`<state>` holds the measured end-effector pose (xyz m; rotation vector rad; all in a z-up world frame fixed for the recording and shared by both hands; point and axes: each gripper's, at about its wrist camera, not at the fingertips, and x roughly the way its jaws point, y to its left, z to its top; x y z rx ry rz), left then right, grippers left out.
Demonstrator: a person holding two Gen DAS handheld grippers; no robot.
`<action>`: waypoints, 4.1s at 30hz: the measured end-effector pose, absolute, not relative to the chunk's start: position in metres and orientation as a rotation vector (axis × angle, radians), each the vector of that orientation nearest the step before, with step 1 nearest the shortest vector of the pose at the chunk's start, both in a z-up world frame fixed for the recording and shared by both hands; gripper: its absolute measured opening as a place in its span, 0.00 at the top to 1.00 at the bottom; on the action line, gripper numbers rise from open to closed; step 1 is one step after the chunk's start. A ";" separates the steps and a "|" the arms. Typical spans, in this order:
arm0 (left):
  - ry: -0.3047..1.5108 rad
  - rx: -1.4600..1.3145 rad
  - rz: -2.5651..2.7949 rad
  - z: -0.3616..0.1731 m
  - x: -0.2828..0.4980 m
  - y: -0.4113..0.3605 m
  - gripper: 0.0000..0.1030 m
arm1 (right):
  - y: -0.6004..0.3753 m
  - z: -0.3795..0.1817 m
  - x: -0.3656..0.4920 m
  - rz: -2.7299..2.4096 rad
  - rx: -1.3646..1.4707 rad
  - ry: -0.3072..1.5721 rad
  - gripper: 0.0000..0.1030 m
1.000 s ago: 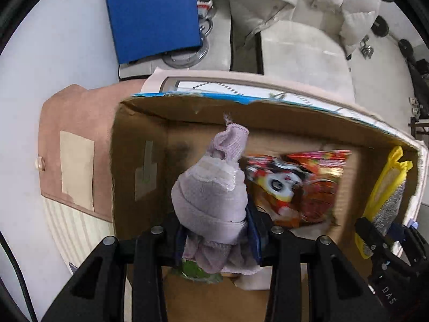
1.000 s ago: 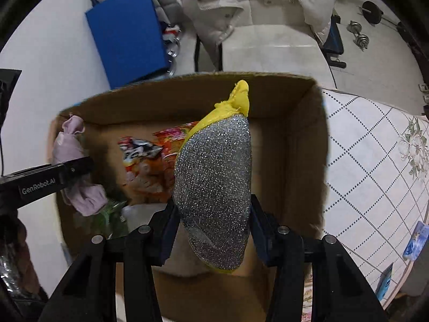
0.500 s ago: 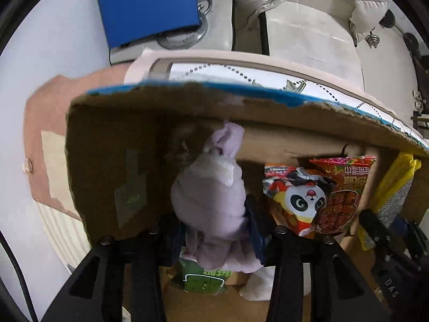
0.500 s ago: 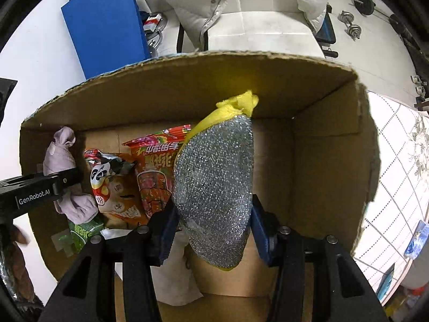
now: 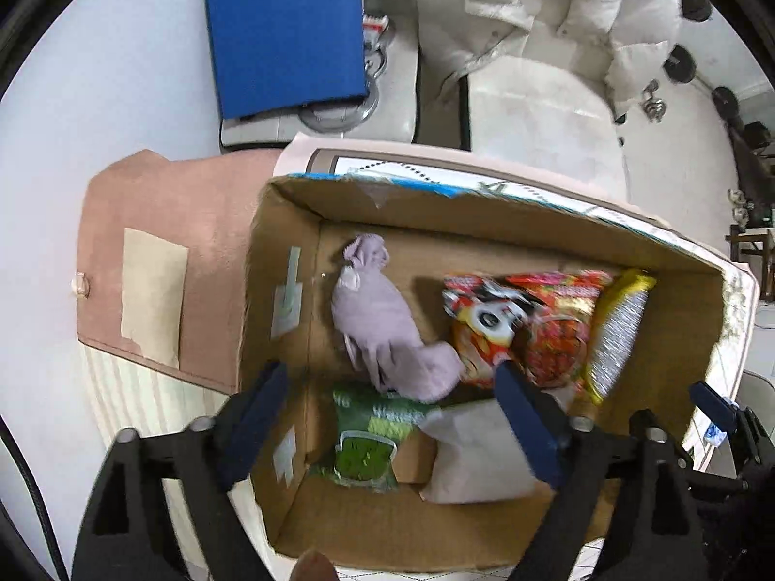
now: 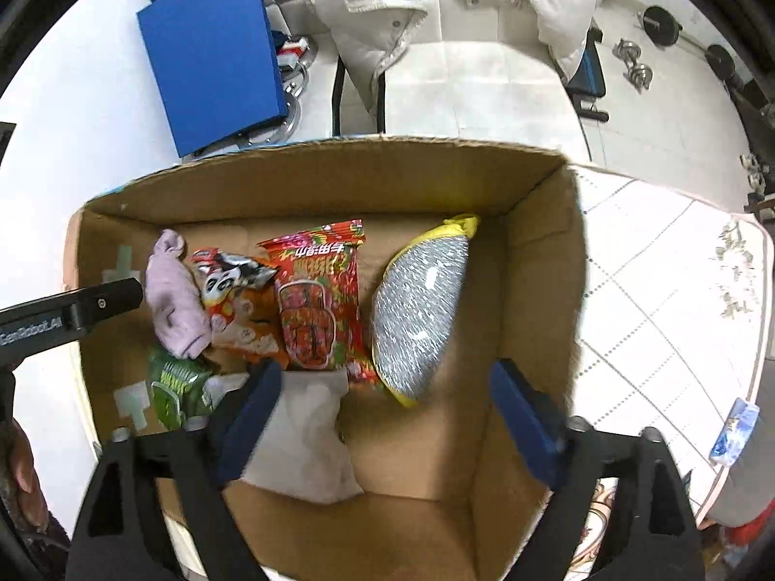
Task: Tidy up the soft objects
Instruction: 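Lower sock and scrubber into the box and open both tools, then grasp the blue tube with left tool while right tool grasps milk carton, then place tube and carton into the box and open both tools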
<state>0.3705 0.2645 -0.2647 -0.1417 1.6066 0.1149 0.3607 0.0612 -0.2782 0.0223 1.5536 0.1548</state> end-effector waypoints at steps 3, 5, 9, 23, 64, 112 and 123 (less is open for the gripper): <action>1.531 -0.131 0.125 -0.244 0.346 0.259 0.03 | 0.056 -0.262 0.344 0.159 0.012 1.524 0.00; 1.483 -0.136 0.126 -0.229 0.326 0.254 0.02 | 0.054 -0.250 0.328 0.167 -0.001 1.498 0.00; 1.409 -0.121 0.134 -0.206 0.292 0.247 0.02 | 0.049 -0.226 0.296 0.174 -0.027 1.436 0.00; 1.229 -0.058 0.149 -0.150 0.196 0.218 0.02 | 0.035 -0.149 0.196 0.203 -0.019 1.262 0.00; 1.973 0.021 -0.328 -0.409 0.153 -0.348 0.37 | -0.552 -0.270 0.058 -0.403 0.514 1.489 0.00; 1.419 -0.203 -0.134 -0.171 0.255 0.027 0.87 | -0.168 -0.184 0.234 0.323 0.347 1.482 0.78; 1.377 -0.264 -0.100 -0.179 0.295 0.098 0.90 | -0.054 -0.195 0.256 0.347 0.309 1.514 0.78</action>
